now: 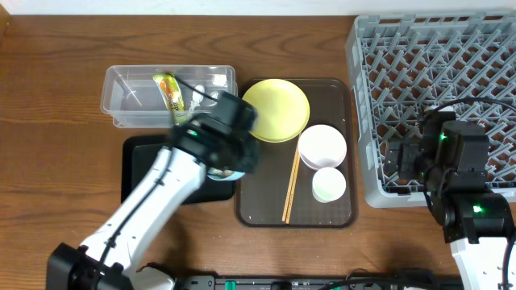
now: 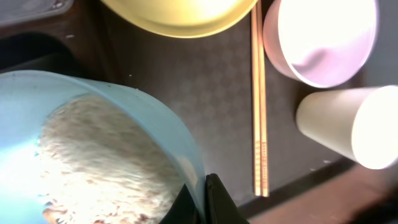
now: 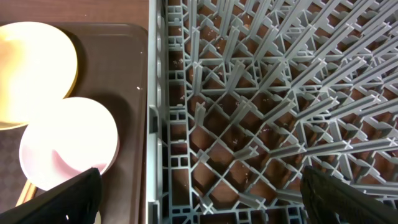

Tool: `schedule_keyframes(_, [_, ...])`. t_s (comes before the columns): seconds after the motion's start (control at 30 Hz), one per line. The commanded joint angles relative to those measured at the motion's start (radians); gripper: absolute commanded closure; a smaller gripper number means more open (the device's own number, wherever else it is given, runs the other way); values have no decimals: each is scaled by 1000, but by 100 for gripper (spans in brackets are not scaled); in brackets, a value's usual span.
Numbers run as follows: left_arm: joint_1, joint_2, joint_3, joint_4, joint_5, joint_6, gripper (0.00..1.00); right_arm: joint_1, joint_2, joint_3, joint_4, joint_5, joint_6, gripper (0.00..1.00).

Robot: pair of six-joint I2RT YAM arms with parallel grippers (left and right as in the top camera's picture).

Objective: Sort waste into correct bins and load items into the dishwasher rack
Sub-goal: 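Tip the blue bowl over the black tray to pour out the rice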

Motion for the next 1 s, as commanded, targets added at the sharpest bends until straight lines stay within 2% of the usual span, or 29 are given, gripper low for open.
schedule_keyframes(0.0, [137, -2, -47, -5, 340, 129, 94, -7, -2, 19, 0, -4, 11, 1])
schedule_keyframes(0.27, [491, 23, -202, -5, 852, 352, 94, -7, -2, 19, 0, -4, 11, 1])
schedule_keyframes(0.53, [709, 111, -288, -5, 1197, 364, 94, -7, -2, 19, -1, -4, 11, 1])
schedule_keyframes(0.77, [790, 180, -290, -5, 1213, 134, 94, -7, -2, 19, -5, -4, 11, 1])
schedule_keyframes(0.97, [837, 187, -290, -5, 1213, -162, 94, -7, -2, 19, -6, -4, 11, 1])
